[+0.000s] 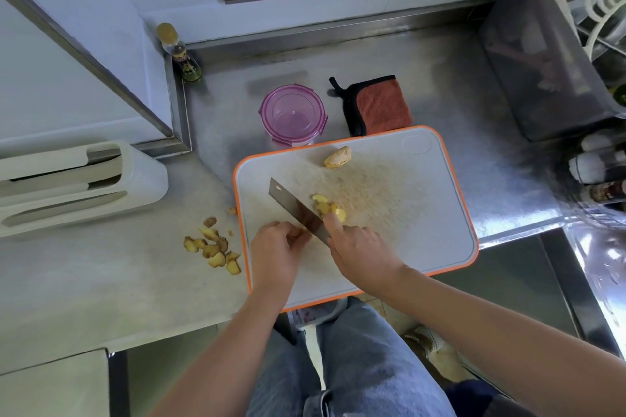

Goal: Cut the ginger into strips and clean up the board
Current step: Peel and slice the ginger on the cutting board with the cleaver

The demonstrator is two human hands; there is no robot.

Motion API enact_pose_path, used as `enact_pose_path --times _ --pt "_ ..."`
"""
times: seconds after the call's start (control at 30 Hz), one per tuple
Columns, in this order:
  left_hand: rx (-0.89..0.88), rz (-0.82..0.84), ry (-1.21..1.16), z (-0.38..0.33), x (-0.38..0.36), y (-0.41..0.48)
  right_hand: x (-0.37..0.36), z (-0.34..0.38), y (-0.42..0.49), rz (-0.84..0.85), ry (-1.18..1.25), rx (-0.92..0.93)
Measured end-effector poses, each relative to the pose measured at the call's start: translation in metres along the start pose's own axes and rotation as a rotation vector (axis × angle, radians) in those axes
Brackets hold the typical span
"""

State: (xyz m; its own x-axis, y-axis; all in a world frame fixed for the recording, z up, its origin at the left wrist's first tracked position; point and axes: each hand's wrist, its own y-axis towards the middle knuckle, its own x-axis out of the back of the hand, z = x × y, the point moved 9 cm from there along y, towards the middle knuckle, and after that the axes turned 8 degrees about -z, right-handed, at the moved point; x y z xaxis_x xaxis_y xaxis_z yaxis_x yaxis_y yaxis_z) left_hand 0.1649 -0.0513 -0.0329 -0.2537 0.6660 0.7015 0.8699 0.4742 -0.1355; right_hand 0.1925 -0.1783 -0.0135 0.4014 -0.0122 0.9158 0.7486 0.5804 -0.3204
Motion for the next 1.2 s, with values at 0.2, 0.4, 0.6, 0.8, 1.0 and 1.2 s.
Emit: enact_pose_path --times 0.2,0.4,0.6,0.8,1.0,1.2 --pt "-0.016 0.011 0.013 -0.001 -0.001 0.001 0.002 0.001 -0.002 0.0 0.003 -0.017" --pt "-0.01 0.029 0.014 0.0 -0.003 0.002 0.001 0.001 -0.004 0.036 -0.003 -0.067" --pt "-0.033 0.042 0.021 -0.003 -0.004 0.007 -0.005 0.001 0.006 0.088 0.027 -0.076" --pt "-0.066 0.072 0.034 -0.005 -0.006 0.009 -0.004 -0.004 0.015 0.131 0.077 -0.049" --pt "-0.078 0.088 0.043 -0.004 -0.008 0.01 -0.003 -0.006 0.012 0.112 0.125 -0.04" --pt "-0.108 0.085 0.063 -0.004 -0.01 0.008 0.0 -0.008 0.008 0.113 0.11 -0.017"
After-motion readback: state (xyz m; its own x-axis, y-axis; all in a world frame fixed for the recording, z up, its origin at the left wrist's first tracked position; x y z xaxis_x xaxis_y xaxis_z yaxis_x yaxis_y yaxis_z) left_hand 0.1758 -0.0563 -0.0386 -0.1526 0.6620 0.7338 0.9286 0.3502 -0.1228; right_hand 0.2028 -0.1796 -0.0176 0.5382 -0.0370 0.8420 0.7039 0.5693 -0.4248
